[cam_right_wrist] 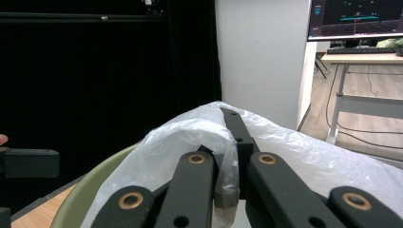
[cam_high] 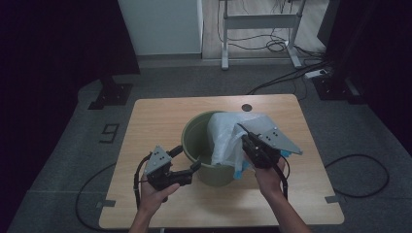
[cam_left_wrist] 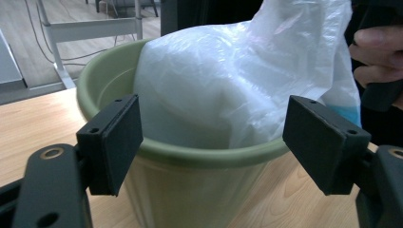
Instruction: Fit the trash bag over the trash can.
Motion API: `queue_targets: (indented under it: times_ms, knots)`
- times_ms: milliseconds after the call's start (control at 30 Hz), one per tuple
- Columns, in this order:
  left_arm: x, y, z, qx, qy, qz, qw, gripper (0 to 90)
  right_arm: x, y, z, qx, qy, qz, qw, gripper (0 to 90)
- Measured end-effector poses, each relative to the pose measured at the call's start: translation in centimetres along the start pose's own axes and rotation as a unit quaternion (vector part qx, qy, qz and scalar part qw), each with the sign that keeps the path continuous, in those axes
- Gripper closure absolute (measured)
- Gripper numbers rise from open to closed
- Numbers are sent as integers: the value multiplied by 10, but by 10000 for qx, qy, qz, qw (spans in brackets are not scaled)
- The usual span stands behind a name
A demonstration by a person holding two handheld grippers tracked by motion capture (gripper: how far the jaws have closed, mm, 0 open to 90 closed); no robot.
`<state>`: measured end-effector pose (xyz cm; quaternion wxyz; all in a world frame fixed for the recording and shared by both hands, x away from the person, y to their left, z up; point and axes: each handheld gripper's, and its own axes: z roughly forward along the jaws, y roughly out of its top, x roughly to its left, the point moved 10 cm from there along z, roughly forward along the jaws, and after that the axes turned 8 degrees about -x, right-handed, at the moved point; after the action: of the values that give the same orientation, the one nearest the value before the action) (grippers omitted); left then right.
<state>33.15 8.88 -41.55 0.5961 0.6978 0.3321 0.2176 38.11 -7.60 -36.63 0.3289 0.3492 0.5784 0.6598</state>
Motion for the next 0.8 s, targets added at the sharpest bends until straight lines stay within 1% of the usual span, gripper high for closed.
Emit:
queue_targets:
  times_ms: [67,167,200,333,400,500,567,700,800]
  knots:
    - [-2,0,3,-9,21,29,10000,199,2,0,1,3,10,-18,10000,887]
    - [-5,2,6,-82,55,9,10000,199,2,1,2,4,14,-35,10000,887]
    - [-6,3,7,-116,84,6,9999,199,3,2,3,3,16,-30,10000,887]
    - [-9,6,10,-231,235,103,9994,196,3,5,3,-8,0,-28,10000,887]
    - [-10,9,12,-333,346,134,9988,192,3,5,3,-3,-2,-30,10000,887]
    - [-14,11,13,-389,343,168,9985,192,3,5,3,4,-1,-37,10000,887]
    - [-17,13,15,-403,381,247,9982,192,3,5,3,4,-1,-32,10000,887]
    - [-25,16,22,-426,325,307,9981,192,4,5,5,13,6,-34,10000,887]
    - [-33,21,30,-440,264,352,9981,192,5,5,6,11,9,-30,10000,887]
